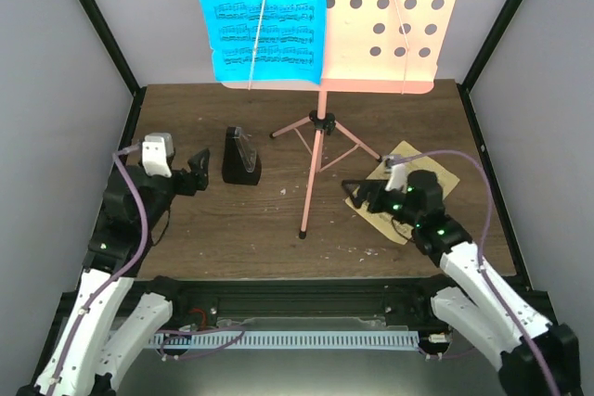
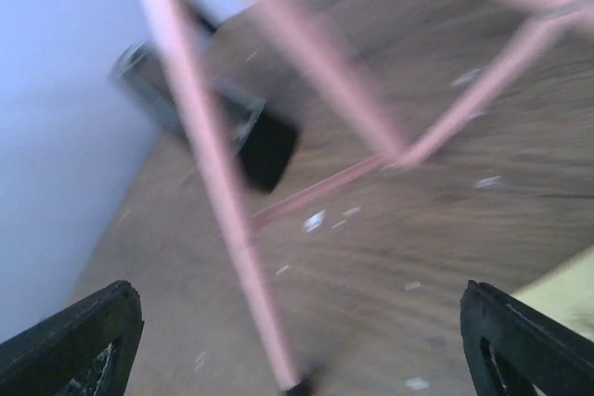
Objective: Pack up the instrument practice props
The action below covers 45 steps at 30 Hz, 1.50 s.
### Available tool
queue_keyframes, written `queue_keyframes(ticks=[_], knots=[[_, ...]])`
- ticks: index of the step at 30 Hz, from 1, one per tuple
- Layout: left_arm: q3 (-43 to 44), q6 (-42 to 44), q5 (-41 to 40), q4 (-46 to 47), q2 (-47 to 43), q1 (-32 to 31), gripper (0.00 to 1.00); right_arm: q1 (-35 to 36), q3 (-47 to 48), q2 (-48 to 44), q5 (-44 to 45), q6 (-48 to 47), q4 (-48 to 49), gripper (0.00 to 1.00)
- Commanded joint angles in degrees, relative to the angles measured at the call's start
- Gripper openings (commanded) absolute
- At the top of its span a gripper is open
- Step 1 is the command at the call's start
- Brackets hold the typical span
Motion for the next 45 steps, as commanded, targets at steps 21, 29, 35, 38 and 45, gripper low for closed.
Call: queue_keyframes(ticks=[21,29,35,38,45], knots=[[36.1,-13.1,21.8,-12.4,17.0,0.2,0.78,35.2,52.6,22.1,19.2,-17.9,-8.5,1.0],[34.7,-22.0,23.7,0.5,17.6,0.0,0.68,33.7,63.7,25.1,33.1,-13.6,-10.2,0.98],[40.6,-24.1,27.6,4.9,23.2,-0.4,0.68,26.3,67.4,24.9,30.5,-10.8,-11.6,0.89],[42.0,-26.6,31.0,9.6,25.8,-0.9,0.67,21.8,68.1,25.8,24.7,-9.3,-9.9,0.84],[48.5,-24.5,29.6,9.4,31.6,-3.4,0.66,18.7,69.7,29.2,14.6,-6.9,-3.0,0.75]])
